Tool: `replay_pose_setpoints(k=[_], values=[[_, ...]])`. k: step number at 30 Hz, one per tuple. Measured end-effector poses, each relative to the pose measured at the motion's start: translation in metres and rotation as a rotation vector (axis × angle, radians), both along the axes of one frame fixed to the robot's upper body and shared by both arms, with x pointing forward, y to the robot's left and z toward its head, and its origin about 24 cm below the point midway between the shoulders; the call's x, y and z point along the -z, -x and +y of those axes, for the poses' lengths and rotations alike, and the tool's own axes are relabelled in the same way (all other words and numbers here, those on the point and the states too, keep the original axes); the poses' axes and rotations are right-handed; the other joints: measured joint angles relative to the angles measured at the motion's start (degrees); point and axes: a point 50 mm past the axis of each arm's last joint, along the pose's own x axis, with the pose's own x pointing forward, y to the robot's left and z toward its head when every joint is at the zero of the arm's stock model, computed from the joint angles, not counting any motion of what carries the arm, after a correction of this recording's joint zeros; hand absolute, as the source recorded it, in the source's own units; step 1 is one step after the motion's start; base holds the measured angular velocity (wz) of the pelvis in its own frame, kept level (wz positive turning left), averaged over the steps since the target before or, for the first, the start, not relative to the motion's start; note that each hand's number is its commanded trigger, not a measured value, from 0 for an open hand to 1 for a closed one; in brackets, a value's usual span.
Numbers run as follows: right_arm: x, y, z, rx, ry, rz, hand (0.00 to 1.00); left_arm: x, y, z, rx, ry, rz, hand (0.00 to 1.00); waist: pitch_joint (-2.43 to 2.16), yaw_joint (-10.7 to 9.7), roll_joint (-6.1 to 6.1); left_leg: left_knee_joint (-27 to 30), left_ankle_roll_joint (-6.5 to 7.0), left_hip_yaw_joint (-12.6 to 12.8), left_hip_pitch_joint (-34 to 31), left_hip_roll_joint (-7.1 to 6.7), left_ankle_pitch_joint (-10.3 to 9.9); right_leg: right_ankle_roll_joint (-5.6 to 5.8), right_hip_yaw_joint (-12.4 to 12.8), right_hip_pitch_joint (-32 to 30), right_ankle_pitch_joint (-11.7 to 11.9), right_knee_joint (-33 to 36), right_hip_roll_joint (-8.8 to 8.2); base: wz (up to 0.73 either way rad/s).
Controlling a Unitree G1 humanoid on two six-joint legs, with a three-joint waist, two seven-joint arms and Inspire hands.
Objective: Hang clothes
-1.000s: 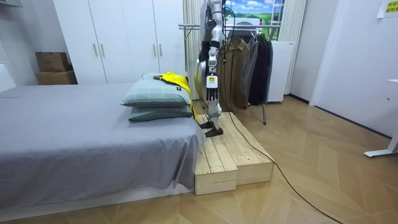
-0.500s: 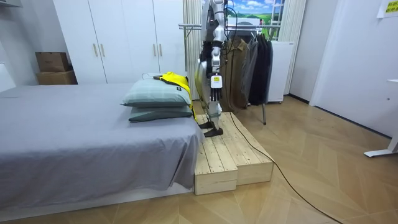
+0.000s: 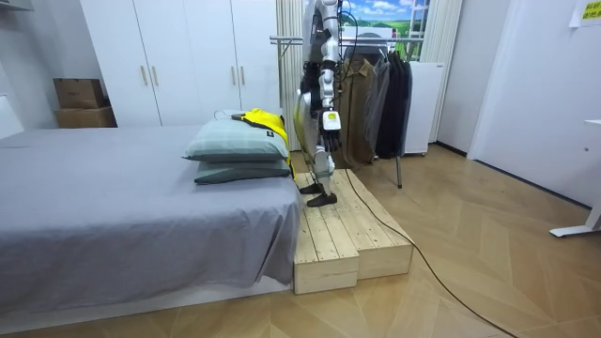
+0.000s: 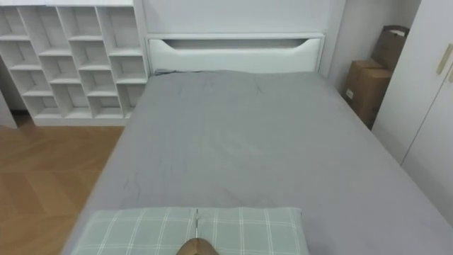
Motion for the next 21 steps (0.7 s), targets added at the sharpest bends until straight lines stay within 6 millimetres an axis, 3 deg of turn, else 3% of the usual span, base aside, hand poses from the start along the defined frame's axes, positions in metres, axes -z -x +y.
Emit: replay_pose_setpoints(k=[1, 6, 12, 21], values=[[0.0, -0.001, 0.0, 0.001, 0.003, -0.006, 0.0, -0.001, -0.002, 0.003, 0.003, -0.032, -0.009, 0.0, -0.16, 0.0, 0.37, 0.0, -0.01, -0.1, 0.0, 0.0, 0.0, 0.0, -0.1, 0.0, 0.0, 0.0, 0.0, 0.05], [-0.001, -0.005, -0.002, 0.0, 0.037, -0.027, 0.0, -0.008, -0.017, 0.015, 0.034, -0.196, -0.066, 0.0, 0.1, 0.0, 0.32, -0.3, -0.01, -0.9, -0.1, -0.03, 0.0, 0.0, -0.9, 0.3, 0.0, 0.0, -0.06, 0.07], [-0.001, -0.008, -0.003, 0.05, 0.049, -0.068, 0.0, -0.02, -0.042, 0.03, 0.079, -0.425, -0.162, 0.0, 0.09, 0.1, 0.47, -0.3, -0.06, -1.2, -0.2, -0.07, 0.0, -0.02, -1.1, 0.2, 0.0, 0.1, -0.1, 0.02], [-0.004, -0.017, -0.012, 0.024, 0.08, -0.131, 0.0, -0.052, -0.098, 0.039, 0.259, -0.722, -0.434, 0.0, -0.09, -0.7, 0.8, -0.1, -0.07, -2.3, -0.7, -0.31, 0.1, -0.01, -2.5, 0.3, 0.0, -0.5, -0.3, 0.05]])
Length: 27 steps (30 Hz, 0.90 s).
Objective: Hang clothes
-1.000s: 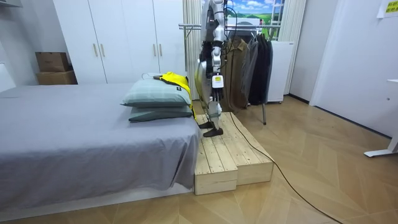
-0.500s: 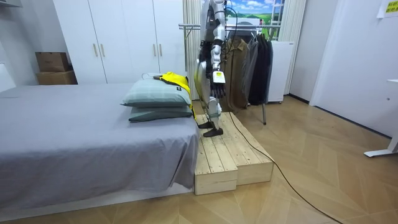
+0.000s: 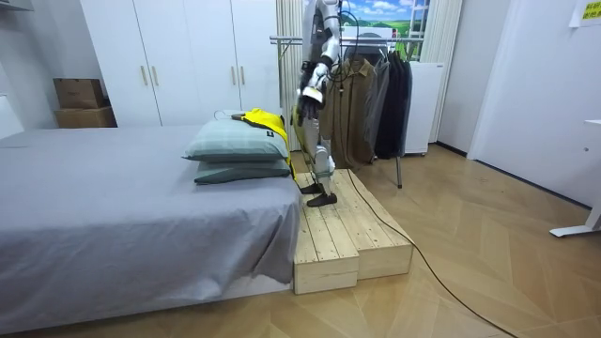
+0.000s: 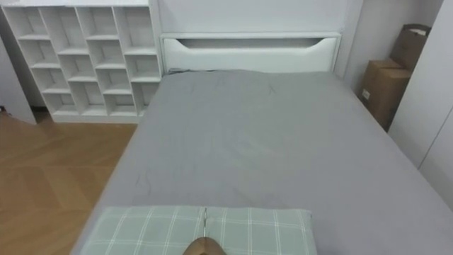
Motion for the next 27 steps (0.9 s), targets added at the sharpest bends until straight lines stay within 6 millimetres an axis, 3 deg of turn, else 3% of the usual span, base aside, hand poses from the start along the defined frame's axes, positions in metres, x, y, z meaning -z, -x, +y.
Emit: replay_pose_setpoints(k=[8, 13, 27], values=[[-0.001, -0.005, -0.002, -0.045, 0.003, -0.028, 0.0, -0.017, -0.042, -0.027, 0.363, -0.129, -0.074, 0.0, -0.03, -1.4, -0.07, 0.2, -0.11, 0.0, -0.6, 0.07, 0.1, 0.0, 0.1, 0.1, 0.0, -0.6, 0.11, 0.01], [-0.001, -0.008, -0.001, -0.08, 0.006, -0.03, 0.0, -0.019, -0.057, -0.038, 0.465, -0.132, -0.096, 0.0, 0.04, -2.6, -0.17, 0.4, -0.11, 0.3, -0.6, 0.09, 0.1, 0.0, 0.8, 0.0, 0.0, -0.6, 0.16, -0.06], [0.0, -0.004, 0.0, -0.127, -0.028, 0.003, 0.0, -0.01, -0.058, -0.05, 0.617, -0.086, 0.002, 0.0, 0.45, -3.1, -0.57, 0.4, -0.11, 0.9, -0.4, 0.16, 0.1, -0.11, 1.4, 0.0, 0.1, -0.3, 0.26, -0.02]])
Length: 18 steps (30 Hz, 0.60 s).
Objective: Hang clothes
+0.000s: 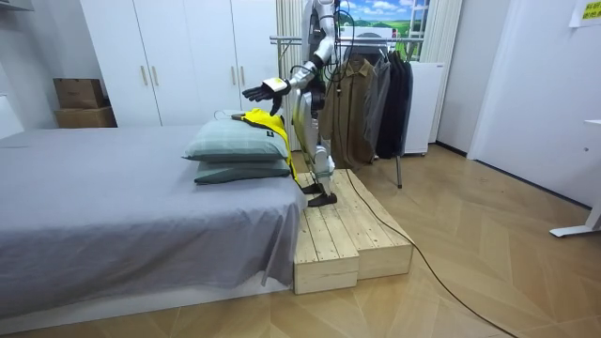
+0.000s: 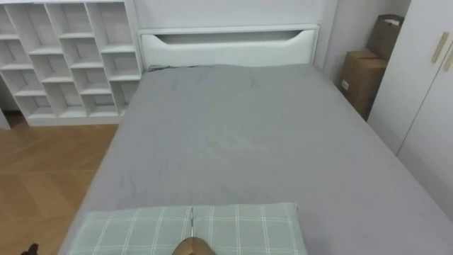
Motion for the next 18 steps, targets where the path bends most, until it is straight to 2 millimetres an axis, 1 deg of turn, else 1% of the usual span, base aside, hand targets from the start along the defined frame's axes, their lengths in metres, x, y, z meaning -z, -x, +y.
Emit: replay_pose_setpoints(k=[2, 8, 14, 18], values=[[0.0, 0.001, 0.001, 0.0, -0.008, 0.005, 0.0, 0.003, 0.0, -0.006, 0.054, -0.001, 0.034, 0.0, 0.02, -0.1, 0.03, -0.2, 0.0, -0.1, -0.1, 0.02, 0.0, -0.02, 0.0, -0.1, 0.0, 0.0, 0.04, 0.0], [0.0, -0.001, 0.001, -0.011, -0.018, 0.006, 0.0, 0.004, -0.005, -0.015, 0.18, -0.044, 0.076, 0.0, -0.02, -0.1, 0.12, -0.5, -0.01, 0.0, -0.3, 0.02, 0.0, -0.04, 0.1, -0.9, 0.0, 0.0, 0.08, -0.01], [0.0, -0.003, 0.0, -0.018, -0.02, 0.005, 0.0, 0.002, -0.009, -0.018, 0.245, -0.072, 0.09, 0.0, -0.15, -1.0, 0.1, -0.4, 0.01, 0.6, -0.3, 0.04, 0.0, -0.03, 0.6, -0.8, 0.0, -0.2, 0.08, -0.05], [0.0, -0.004, 0.001, -0.03, -0.033, 0.008, 0.0, 0.0, -0.017, -0.022, 0.289, -0.083, 0.087, 0.0, -0.01, -1.1, -0.02, -0.4, 0.03, 0.8, -0.4, 0.04, 0.0, -0.03, 0.8, -0.8, 0.0, -0.3, 0.05, -0.03]])
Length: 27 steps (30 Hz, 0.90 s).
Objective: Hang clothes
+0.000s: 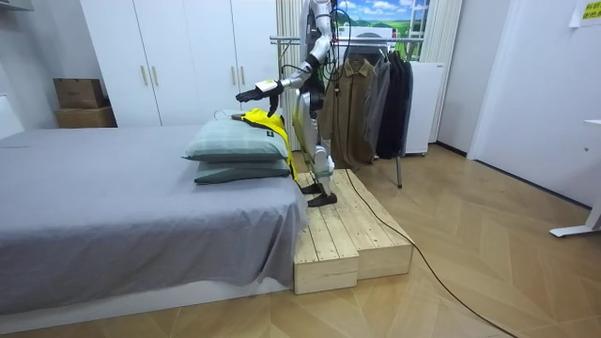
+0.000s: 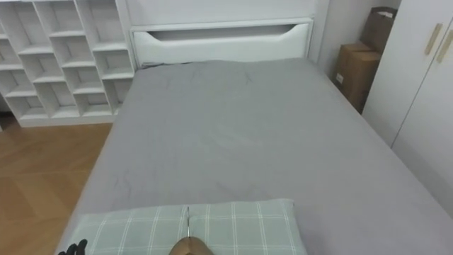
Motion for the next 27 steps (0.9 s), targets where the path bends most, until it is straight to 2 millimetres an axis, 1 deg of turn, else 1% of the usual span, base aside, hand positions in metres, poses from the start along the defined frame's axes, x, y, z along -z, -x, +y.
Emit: replay_pose_setpoints(k=[4, 6, 9, 12, 14, 15, 16, 18, 21, 25, 27], values=[[0.0, -0.001, 0.0, -0.009, 0.002, 0.0, 0.0, -0.001, -0.004, -0.003, 0.023, 0.001, 0.006, 0.0, 0.05, 0.0, 0.01, 0.0, 0.0, 0.0, 0.0, 0.01, 0.0, 0.0, 0.0, 0.0, 0.0, 0.0, 0.0, 0.0], [0.0, -0.001, 0.0, -0.009, 0.002, -0.002, 0.0, -0.001, -0.005, -0.004, 0.03, 0.003, 0.007, 0.0, 0.16, -0.2, 0.2, 0.0, 0.0, 0.2, 0.2, 0.03, 0.0, 0.0, 0.1, -0.2, 0.0, 0.0, 0.01, 0.0], [0.0, -0.001, 0.0, -0.009, 0.001, -0.001, 0.0, 0.0, -0.006, -0.006, 0.044, 0.008, 0.017, 0.0, 0.08, -0.4, 0.45, -0.1, 0.0, 0.2, 0.2, 0.04, 0.0, 0.01, 0.1, -0.2, 0.0, 0.0, 0.01, 0.0], [0.0, -0.002, 0.0, -0.012, 0.001, -0.006, 0.0, 0.001, -0.006, -0.007, 0.052, 0.018, 0.038, 0.0, 0.13, -1.0, 0.53, -0.2, 0.0, 0.3, 0.1, 0.07, 0.0, 0.01, 0.1, -0.4, 0.0, 0.1, 0.02, 0.0], [-0.001, -0.006, 0.0, -0.015, 0.001, -0.014, 0.0, 0.001, -0.007, -0.009, 0.06, 0.022, 0.045, 0.0, 0.07, -1.7, 0.89, -0.5, 0.0, 0.4, -0.3, 0.07, 0.0, 0.02, 0.2, -1.1, 0.0, 0.4, 0.03, -0.02], [-0.001, -0.006, 0.0, -0.016, 0.001, -0.014, 0.0, 0.001, -0.009, -0.01, 0.066, 0.023, 0.044, 0.0, 0.11, -1.7, 0.92, -0.5, 0.0, 0.4, -0.3, 0.08, 0.0, 0.02, 0.3, -1.3, 0.0, 0.5, 0.02, -0.08], [-0.001, -0.005, -0.001, -0.016, 0.002, -0.012, 0.0, 0.0, -0.012, -0.013, 0.083, 0.027, 0.041, 0.0, 0.28, -1.8, 0.82, -0.4, 0.01, 0.7, -0.3, 0.11, 0.0, 0.02, 0.6, -1.7, 0.0, 1.1, 0.02, -0.1], [0.0, -0.004, 0.0, -0.026, 0.001, -0.004, 0.0, -0.002, -0.018, -0.017, 0.108, 0.031, 0.035, 0.0, 0.41, -1.9, 0.71, -0.1, 0.13, 1.2, -0.5, 0.08, 0.2, 0.02, 0.9, -1.6, 0.0, 1.1, -0.08, -0.1], [0.0, -0.003, 0.002, -0.045, -0.011, 0.007, 0.0, -0.003, -0.024, -0.026, 0.154, 0.037, 0.031, 0.0, 0.49, -3.1, 0.49, -0.1, 0.14, 1.5, -0.7, 0.07, 0.2, 0.02, 1.3, -1.5, 0.0, 1.1, -0.07, -0.06], [0.001, 0.004, 0.002, -0.04, -0.017, 0.027, 0.0, -0.003, -0.028, -0.033, 0.196, 0.043, 0.041, 0.0, 0.4, -3.3, 0.57, -0.1, 0.14, 2.0, -0.7, 0.11, 0.2, 0.03, 1.8, -1.7, 0.0, 1.1, 0.01, -0.07], [0.001, 0.006, 0.002, -0.036, -0.017, 0.033, 0.0, -0.002, -0.028, -0.034, 0.201, 0.047, 0.052, 0.0, 0.41, -3.3, 0.45, -0.1, 0.14, 2.4, -0.8, 0.17, 0.2, 0.03, 2.2, -2.1, 0.0, 1.4, 0.07, -0.1]])
